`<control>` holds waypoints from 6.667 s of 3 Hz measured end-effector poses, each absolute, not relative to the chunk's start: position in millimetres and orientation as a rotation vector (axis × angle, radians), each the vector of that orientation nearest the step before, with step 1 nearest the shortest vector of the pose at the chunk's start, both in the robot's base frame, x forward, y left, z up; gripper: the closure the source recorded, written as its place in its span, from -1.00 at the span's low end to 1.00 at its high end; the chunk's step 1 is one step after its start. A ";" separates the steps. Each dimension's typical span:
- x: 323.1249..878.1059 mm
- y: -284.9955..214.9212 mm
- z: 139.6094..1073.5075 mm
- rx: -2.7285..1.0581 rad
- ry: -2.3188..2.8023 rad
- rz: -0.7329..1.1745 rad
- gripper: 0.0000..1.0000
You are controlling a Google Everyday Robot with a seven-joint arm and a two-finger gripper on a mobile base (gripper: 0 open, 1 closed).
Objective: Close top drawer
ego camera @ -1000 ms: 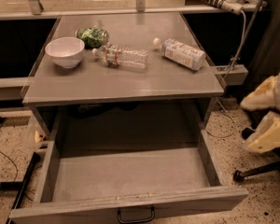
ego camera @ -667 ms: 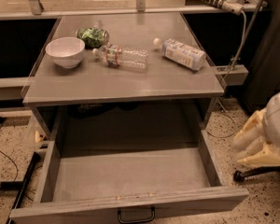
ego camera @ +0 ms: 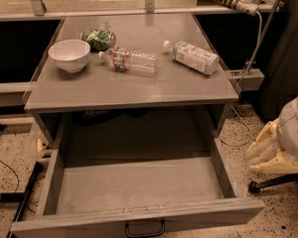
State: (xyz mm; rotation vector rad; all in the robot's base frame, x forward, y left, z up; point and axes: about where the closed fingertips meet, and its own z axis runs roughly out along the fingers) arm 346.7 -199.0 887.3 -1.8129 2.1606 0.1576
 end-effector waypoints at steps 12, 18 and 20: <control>341.4 -123.9 664.7 -1.643 1.994 0.431 -0.61; 500.1 -119.3 669.8 -1.671 1.986 0.349 0.16; 500.0 -119.3 669.8 -1.671 1.986 0.349 -0.77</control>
Offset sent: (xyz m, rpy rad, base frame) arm -0.1007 0.0495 -0.1466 0.3051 0.0269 -0.0466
